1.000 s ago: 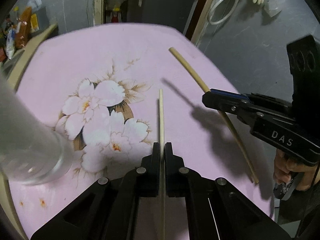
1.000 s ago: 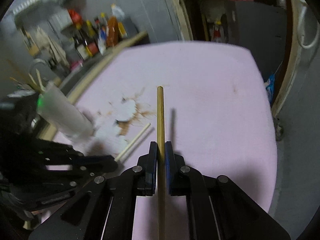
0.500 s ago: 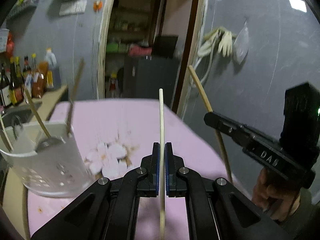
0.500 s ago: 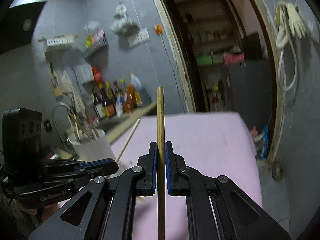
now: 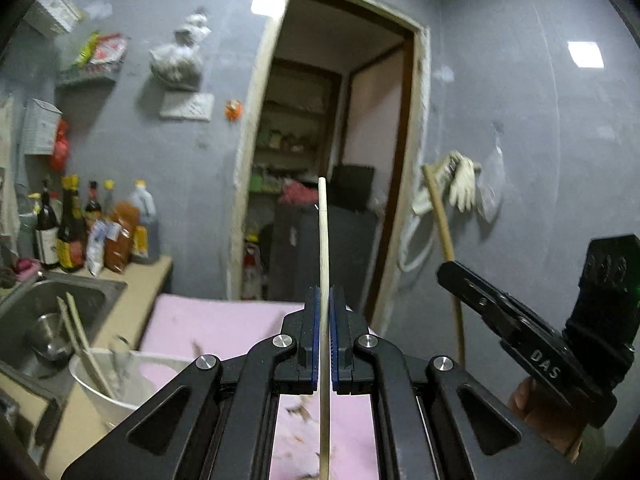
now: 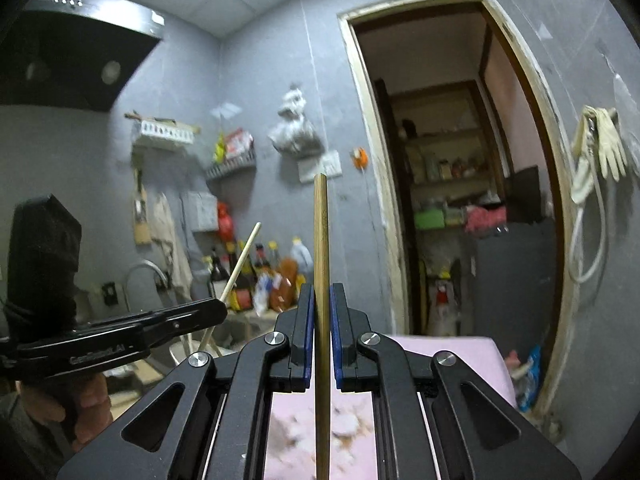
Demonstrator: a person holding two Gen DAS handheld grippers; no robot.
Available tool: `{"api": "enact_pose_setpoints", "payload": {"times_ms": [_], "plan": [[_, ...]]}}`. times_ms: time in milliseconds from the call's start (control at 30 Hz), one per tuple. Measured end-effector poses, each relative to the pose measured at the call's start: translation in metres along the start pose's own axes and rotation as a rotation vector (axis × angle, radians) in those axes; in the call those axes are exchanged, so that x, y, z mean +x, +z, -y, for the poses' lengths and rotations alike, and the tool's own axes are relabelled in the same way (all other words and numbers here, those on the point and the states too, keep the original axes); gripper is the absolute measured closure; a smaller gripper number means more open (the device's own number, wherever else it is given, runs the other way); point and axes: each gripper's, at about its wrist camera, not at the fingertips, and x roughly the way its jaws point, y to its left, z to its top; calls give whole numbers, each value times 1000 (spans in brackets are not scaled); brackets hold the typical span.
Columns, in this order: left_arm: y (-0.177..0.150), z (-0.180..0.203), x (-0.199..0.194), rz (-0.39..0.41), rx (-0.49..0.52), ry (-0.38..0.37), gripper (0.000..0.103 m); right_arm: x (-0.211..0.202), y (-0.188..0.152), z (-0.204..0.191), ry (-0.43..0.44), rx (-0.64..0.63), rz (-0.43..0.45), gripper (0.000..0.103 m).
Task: Organize utensils
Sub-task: 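Lift both chopsticks upright and carry them over the white basket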
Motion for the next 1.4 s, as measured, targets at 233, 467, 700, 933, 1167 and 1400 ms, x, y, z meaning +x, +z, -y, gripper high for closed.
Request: {"api": "enact_pose_setpoints", "payload": {"times_ms": [233, 467, 700, 933, 1167, 1400], "plan": [[33, -59, -21, 65, -62, 71, 101, 30, 32, -29, 128, 14, 83, 97], [48, -120, -35, 136, -159, 137, 101, 65, 49, -62, 219, 76, 181, 97], [36, -167, -27, 184, -248, 203, 101, 91, 33, -82, 109, 53, 268, 97], [8, -192, -14, 217, -284, 304, 101, 111, 5, -85, -34, 80, 331, 97], [-12, -207, -6, 221, -320, 357, 101, 125, -15, -86, -74, 78, 326, 97], [-20, -202, 4, 219, -277, 392, 101, 133, -25, -90, -106, 37, 326, 97]]}}
